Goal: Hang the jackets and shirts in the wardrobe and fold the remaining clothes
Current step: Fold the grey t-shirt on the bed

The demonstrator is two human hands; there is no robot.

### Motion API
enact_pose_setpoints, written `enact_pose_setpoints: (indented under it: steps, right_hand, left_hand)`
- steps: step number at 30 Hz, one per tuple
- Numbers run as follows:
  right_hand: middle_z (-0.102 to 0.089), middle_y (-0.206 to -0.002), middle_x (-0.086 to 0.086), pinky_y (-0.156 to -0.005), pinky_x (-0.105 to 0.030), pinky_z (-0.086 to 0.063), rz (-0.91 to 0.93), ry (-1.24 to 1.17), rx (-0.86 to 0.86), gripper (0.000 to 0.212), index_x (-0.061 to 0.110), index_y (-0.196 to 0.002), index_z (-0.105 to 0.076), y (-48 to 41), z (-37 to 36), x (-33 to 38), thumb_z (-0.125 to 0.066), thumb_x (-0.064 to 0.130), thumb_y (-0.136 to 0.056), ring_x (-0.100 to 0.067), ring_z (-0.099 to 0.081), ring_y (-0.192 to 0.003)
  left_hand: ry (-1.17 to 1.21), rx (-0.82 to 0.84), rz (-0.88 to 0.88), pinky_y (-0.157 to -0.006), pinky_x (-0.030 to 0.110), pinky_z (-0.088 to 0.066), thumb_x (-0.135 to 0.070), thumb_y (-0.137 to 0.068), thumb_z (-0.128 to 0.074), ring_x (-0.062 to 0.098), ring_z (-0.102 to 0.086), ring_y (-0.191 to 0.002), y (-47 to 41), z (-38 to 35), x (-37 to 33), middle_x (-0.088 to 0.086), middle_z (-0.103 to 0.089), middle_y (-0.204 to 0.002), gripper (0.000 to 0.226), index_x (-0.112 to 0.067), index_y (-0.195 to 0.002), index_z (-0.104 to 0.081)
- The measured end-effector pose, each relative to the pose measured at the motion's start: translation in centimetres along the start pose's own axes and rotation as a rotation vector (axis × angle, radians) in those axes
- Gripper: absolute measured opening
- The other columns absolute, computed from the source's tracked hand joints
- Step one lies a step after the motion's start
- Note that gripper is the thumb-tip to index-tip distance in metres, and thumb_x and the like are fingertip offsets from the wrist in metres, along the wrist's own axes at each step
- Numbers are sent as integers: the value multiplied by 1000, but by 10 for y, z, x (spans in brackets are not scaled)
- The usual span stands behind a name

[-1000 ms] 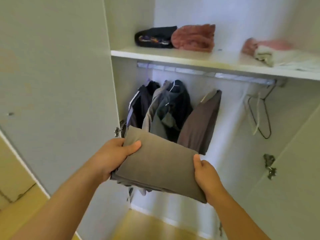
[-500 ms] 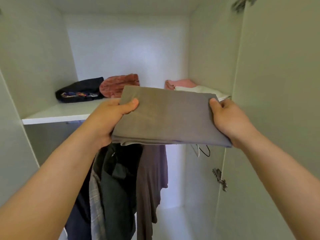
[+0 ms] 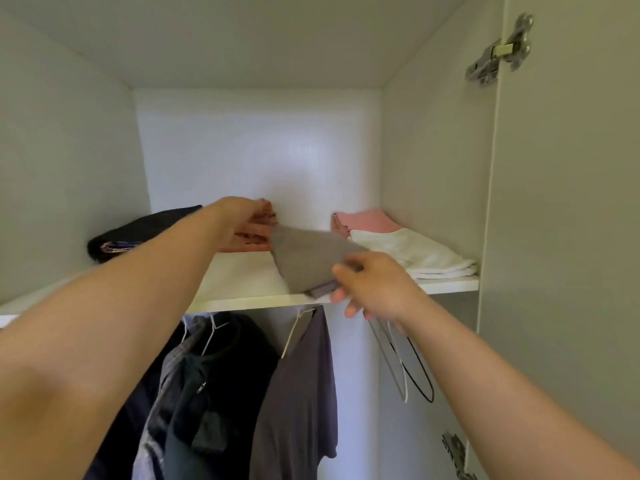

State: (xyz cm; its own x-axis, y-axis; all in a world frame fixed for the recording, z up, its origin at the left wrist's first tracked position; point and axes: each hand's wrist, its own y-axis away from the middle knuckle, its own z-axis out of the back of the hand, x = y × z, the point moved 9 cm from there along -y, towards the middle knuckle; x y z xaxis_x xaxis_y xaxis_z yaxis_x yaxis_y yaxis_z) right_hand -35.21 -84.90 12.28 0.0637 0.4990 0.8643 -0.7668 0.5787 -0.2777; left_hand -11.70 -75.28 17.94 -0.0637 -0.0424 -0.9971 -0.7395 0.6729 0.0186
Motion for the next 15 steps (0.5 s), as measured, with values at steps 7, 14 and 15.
enact_pose_setpoints:
  steps: [7,14,15]
  right_hand:
    - [-66,-87,5,-66,-30,-37,461,869,-343,26,29,-90,-73,-1,9,36,-50,40,-97,-19,-58,-90]
    - [-68,-83,-1,-68,-36,-45,505,872,-97,34,21,-78,-59,-49,-18,4,-41,37,-102,-24,-56,-74]
    - [-68,-84,-1,-67,-36,-44,514,863,-109,33,21,-81,-61,-54,-20,3,-41,36,-102,-24,-59,-76]
  left_hand:
    - [-1131,96,-388,-104,28,-33,-54,-103,-45,20,-47,-137,-21,-80,44,-1,-50,-153,52,-25,-145,-55]
    - [-1248,176,-321,-117,29,-21,-53,-105,-45,17,-36,-147,-52,-90,58,-5,-39,-161,51,-28,-150,-49]
    - [-1223,161,-317,-118,29,-21,-52,-104,-47,17,-36,-147,-57,-88,57,-4,-40,-160,51,-27,-149,-50]
